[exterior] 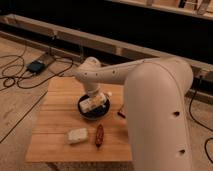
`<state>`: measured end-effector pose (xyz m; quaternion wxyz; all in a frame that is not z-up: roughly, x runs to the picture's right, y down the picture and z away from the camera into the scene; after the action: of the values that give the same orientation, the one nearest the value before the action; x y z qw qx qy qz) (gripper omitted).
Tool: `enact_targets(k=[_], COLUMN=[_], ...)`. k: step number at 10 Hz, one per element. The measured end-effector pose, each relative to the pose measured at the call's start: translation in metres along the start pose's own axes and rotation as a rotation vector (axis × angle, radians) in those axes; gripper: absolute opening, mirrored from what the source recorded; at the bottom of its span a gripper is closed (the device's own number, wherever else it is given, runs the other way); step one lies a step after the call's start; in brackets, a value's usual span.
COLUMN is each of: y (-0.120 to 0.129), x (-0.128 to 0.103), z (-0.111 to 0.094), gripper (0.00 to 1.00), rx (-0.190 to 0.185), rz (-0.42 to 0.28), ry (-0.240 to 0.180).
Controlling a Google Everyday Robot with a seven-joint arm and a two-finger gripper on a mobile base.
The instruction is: Place the bottle in the ceramic bowl
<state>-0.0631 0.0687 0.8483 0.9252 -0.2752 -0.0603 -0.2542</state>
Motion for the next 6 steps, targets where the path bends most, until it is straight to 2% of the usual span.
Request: enact_targets(k=[4, 6], y=[0.002, -0.0013], x=[0.0, 0.0032], z=[0.0028, 0.0022], gripper=[0.77, 0.8], rx=[-0.012, -0.008], rz=[0.021, 0.031], ry=[-0.004, 0.002])
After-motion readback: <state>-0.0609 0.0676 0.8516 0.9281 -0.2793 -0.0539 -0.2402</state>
